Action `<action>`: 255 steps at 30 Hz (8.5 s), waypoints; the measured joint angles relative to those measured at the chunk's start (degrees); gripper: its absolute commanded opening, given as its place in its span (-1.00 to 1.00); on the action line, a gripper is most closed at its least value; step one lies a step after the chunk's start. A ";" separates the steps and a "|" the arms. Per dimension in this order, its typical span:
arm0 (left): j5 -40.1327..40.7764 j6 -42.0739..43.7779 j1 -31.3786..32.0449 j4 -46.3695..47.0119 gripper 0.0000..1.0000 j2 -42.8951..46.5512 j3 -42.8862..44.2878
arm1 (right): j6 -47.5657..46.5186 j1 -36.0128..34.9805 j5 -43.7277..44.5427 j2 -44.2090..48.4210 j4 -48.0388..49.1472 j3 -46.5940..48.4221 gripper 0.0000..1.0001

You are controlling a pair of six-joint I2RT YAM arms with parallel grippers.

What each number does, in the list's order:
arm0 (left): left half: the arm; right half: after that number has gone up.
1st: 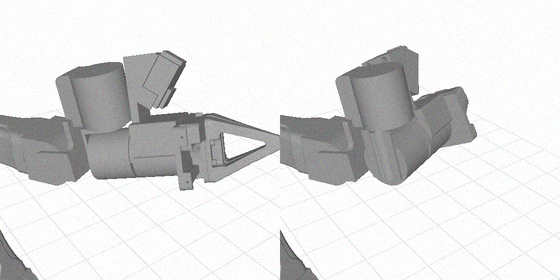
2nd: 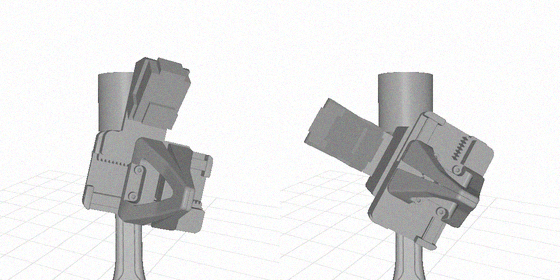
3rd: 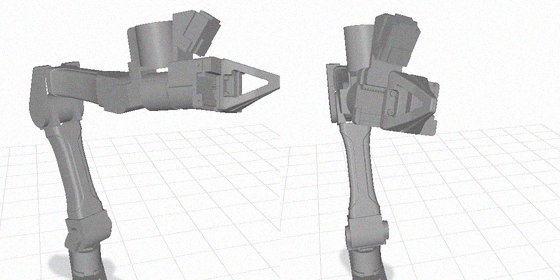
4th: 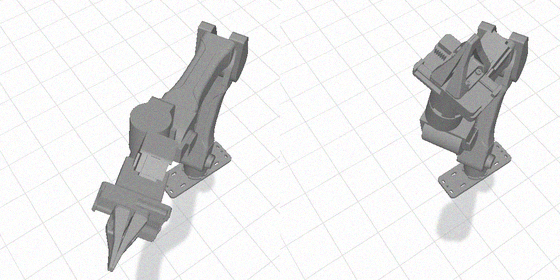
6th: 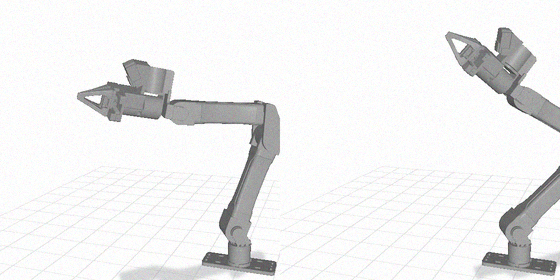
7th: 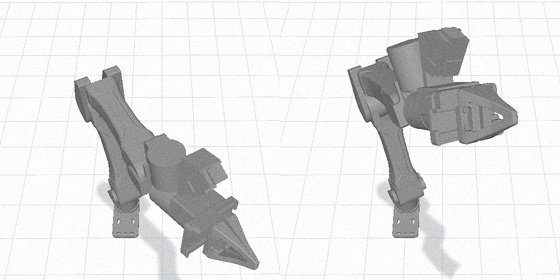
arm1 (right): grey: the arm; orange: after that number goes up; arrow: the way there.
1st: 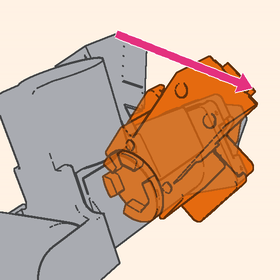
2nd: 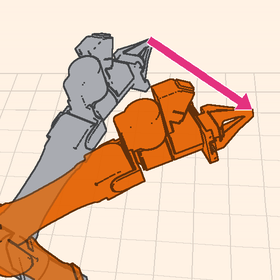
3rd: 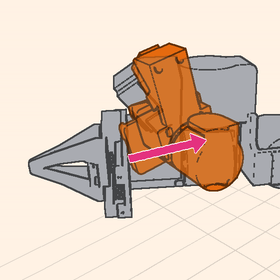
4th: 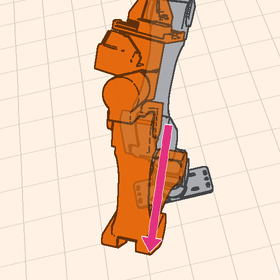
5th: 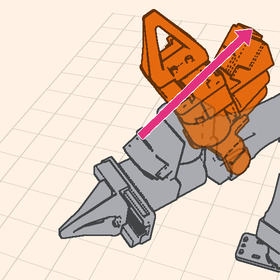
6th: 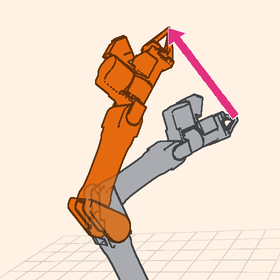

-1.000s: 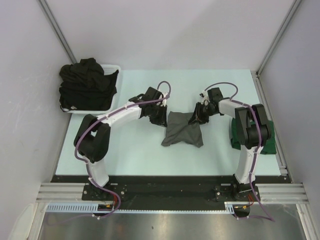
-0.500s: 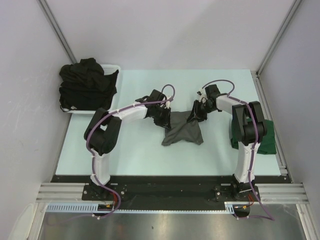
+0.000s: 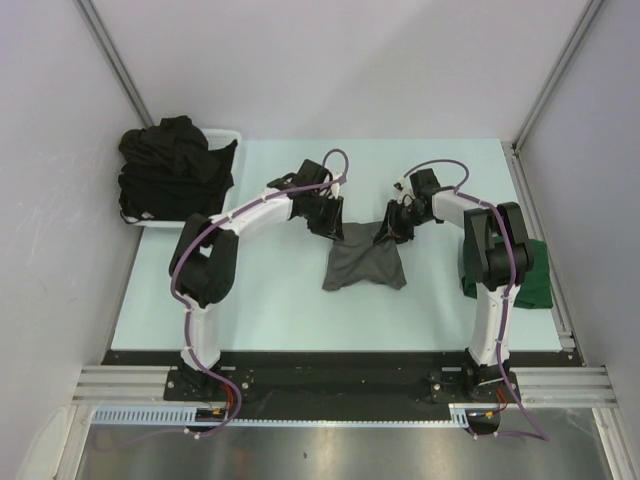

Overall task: Fold and stack the t-shirts
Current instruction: Put the neatly folded tshirt into the corner of the board with both arms

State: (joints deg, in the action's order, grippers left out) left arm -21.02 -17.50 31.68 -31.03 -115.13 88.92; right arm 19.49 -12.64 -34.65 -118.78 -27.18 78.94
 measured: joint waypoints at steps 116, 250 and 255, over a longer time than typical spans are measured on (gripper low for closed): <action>0.31 -0.44 -0.04 -6.25 -1.00 -6.34 10.12 | -2.84 1.29 1.29 -2.01 -5.25 9.66 -1.00; -4.42 -9.77 24.65 10.23 -1.00 -22.71 40.35 | -11.04 21.81 49.16 38.95 -15.93 -9.05 -1.00; -7.21 -11.61 25.11 13.27 -1.00 -25.24 40.59 | -11.69 22.47 51.84 39.41 -15.93 -9.05 -1.00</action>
State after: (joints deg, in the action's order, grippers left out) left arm -28.23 -29.10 56.80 -17.76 -140.38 129.51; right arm 7.79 9.82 17.19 -79.37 -43.11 69.89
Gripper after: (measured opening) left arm 0.026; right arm 0.142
